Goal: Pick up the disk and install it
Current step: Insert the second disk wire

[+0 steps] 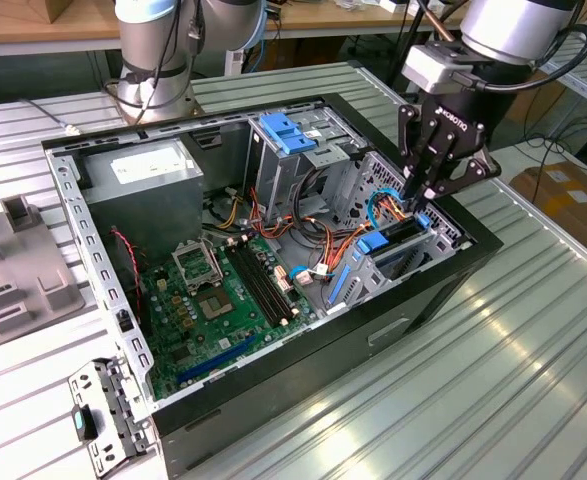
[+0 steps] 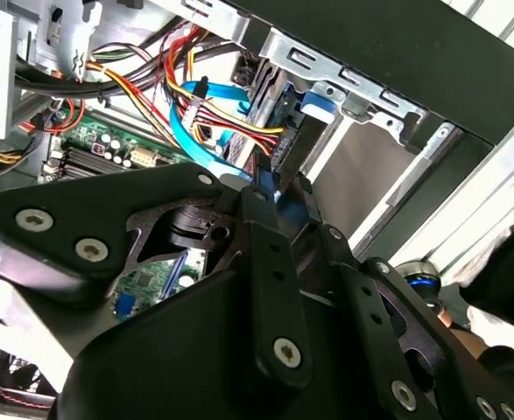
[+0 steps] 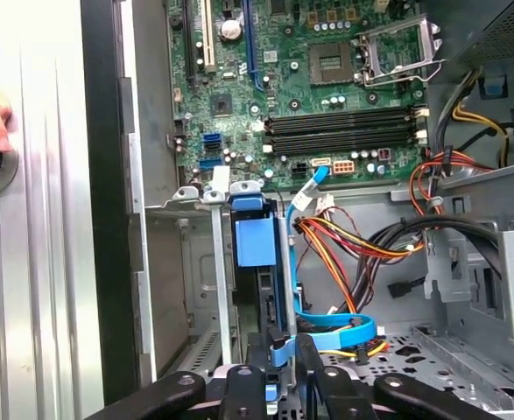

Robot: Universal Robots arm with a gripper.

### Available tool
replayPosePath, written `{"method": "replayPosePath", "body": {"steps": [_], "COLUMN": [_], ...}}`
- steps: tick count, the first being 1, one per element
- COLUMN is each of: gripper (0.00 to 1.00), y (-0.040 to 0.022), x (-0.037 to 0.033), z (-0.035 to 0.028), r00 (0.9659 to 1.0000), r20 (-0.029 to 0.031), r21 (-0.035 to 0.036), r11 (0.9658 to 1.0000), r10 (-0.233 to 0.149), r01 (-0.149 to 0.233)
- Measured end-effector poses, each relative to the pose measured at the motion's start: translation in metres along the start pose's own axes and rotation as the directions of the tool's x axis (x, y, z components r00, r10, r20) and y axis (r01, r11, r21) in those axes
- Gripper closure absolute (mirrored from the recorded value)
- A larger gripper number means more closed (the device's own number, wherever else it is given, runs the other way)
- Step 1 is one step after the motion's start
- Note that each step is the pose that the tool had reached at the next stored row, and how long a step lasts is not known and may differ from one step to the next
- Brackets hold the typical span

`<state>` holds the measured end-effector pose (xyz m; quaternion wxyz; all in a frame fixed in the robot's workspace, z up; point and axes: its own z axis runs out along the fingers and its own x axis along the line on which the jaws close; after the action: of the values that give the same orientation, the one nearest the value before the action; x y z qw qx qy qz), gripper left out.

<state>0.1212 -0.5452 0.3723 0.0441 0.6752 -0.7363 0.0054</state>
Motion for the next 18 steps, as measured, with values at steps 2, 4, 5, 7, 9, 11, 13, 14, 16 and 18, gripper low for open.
{"method": "replayPosePath", "body": {"steps": [2, 4, 5, 7, 9, 11, 13, 14, 16, 18], "gripper": [0.72, 0.72, 0.72, 0.72, 0.72, 0.73, 0.84, 0.84, 0.84, 0.84], "y": [0.0001, 0.0001, 0.0001, 0.0001, 0.0001, 0.0001, 0.0001, 0.0001, 0.0001, 0.0001], "x": [0.0007, 0.0014, 0.0016, 0.0016, 0.0017, 0.0017, 0.0017, 0.0017, 0.0018, 0.0018], "z": [0.0004, 0.0011, 0.0012, 0.0011, 0.0012, 0.0012, 0.0012, 0.0012, 0.0012, 0.0012], "r00": [1.0, 1.0, 1.0, 1.0, 1.0, 1.0, 1.0, 1.0, 1.0, 1.0], "r20": [-0.0009, -0.0017, -0.0017, -0.0018, -0.0018, -0.0018, -0.0018, -0.0018, -0.0018, -0.0018], "r21": [0.0001, 0.0002, 0.0002, 0.0002, 0.0002, 0.0002, 0.0002, 0.0002, 0.0002, 0.0002], "r11": [1.0, 1.0, 1.0, 1.0, 1.0, 1.0, 1.0, 1.0, 1.0, 1.0], "r10": [0.0, -0.001, -0.001, -0.001, -0.001, -0.001, -0.001, -0.001, -0.001, -0.001], "r01": [0.0, 0.001, 0.001, 0.001, 0.001, 0.001, 0.001, 0.001, 0.001, 0.001]}}
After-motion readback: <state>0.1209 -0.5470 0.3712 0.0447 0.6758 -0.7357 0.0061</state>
